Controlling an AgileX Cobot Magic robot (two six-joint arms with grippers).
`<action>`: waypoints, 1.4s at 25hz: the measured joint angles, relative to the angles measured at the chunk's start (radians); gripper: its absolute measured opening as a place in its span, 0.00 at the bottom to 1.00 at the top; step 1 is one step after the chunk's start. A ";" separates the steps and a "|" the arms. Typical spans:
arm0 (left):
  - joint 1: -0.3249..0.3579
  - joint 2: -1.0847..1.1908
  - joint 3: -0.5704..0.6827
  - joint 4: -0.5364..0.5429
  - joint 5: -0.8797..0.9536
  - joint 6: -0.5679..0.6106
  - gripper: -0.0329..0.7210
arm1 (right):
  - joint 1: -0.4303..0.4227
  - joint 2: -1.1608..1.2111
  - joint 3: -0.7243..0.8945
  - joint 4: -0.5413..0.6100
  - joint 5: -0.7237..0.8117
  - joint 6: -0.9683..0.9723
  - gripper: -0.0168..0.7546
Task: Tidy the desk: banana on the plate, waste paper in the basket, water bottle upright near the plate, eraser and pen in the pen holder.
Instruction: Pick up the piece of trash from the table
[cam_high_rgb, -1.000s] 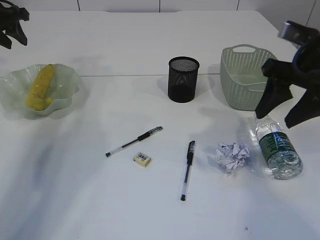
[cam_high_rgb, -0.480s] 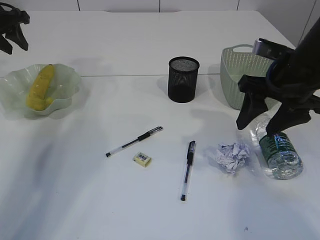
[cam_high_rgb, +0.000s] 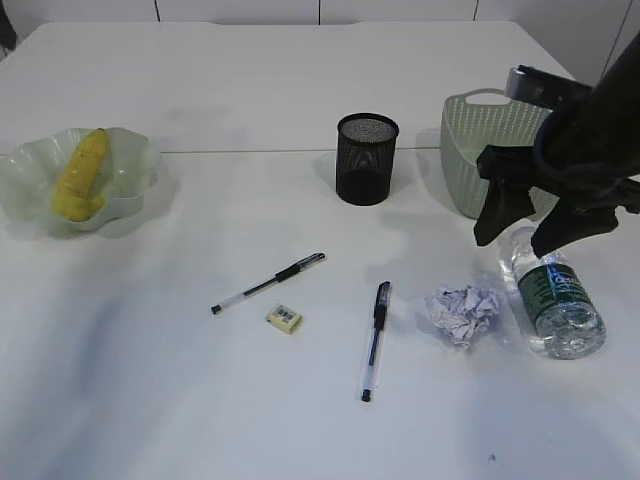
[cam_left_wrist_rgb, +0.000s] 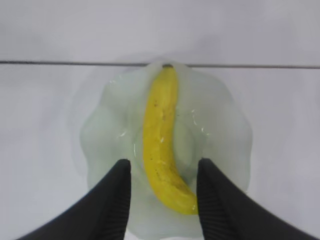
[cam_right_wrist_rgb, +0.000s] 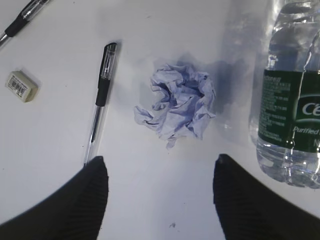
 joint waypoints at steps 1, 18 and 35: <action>0.002 -0.027 0.000 0.006 0.000 0.001 0.45 | 0.000 0.000 0.000 0.000 0.000 0.000 0.66; -0.002 -0.543 -0.010 0.244 0.045 0.004 0.45 | 0.000 0.033 -0.004 -0.022 -0.053 -0.001 0.66; -0.002 -0.674 -0.013 0.245 0.077 0.004 0.45 | 0.000 0.213 -0.005 -0.022 -0.056 -0.016 0.66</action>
